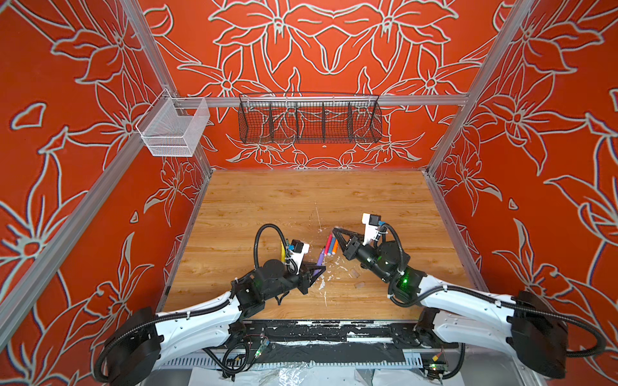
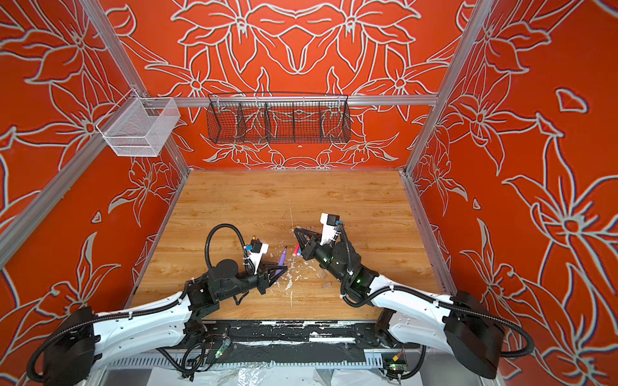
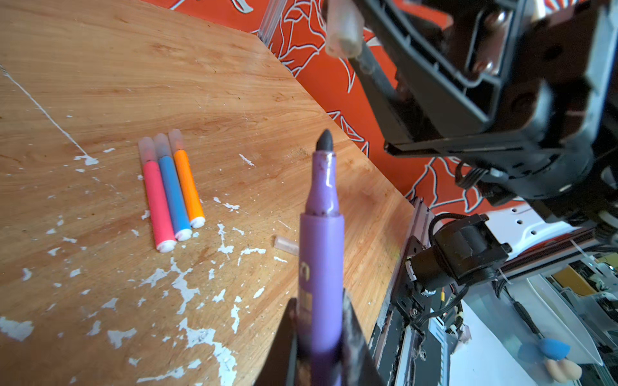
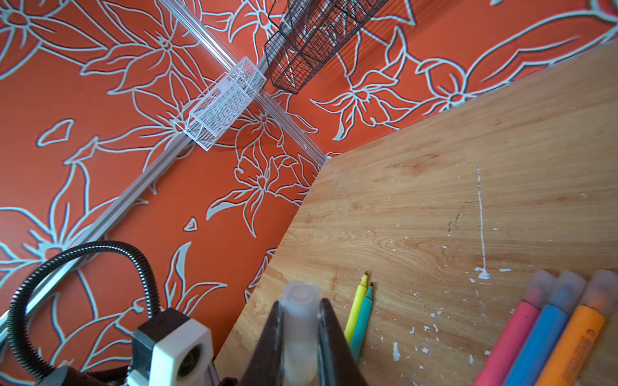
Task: Insert the pens into the pen caps
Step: 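Lift the cap with the right gripper and bring it above the purple marker tip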
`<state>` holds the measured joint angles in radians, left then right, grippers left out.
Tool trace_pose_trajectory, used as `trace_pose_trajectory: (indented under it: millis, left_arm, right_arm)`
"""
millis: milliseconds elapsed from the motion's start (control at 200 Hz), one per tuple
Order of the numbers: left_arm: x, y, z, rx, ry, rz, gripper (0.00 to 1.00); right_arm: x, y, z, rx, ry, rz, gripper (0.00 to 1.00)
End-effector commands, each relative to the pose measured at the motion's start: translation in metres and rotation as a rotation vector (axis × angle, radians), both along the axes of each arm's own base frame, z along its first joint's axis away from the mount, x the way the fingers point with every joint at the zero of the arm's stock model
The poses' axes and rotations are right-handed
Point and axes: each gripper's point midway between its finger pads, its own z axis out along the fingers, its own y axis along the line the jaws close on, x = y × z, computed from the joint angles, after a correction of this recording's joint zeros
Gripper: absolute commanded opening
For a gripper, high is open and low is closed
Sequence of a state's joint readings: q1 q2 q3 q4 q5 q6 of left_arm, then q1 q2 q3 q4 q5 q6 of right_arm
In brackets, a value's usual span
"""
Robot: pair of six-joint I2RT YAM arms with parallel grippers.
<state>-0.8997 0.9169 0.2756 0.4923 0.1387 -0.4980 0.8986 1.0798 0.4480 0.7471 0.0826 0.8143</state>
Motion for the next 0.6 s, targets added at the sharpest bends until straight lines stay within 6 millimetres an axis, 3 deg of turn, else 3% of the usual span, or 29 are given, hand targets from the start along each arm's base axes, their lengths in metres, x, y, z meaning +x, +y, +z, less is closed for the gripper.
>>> trace_pose_trajectory:
  millis: [0, 596]
  left_arm:
    - [0.007, -0.009, 0.028, -0.071, -0.054, 0.012, 0.00]
    - [0.015, -0.009, 0.031, -0.071, -0.058, 0.049, 0.00]
  right_arm:
    - [-0.006, 0.008, 0.018, 0.083, -0.033, 0.052, 0.00]
    - [-0.009, 0.024, -0.004, 0.069, 0.023, 0.123, 0.00]
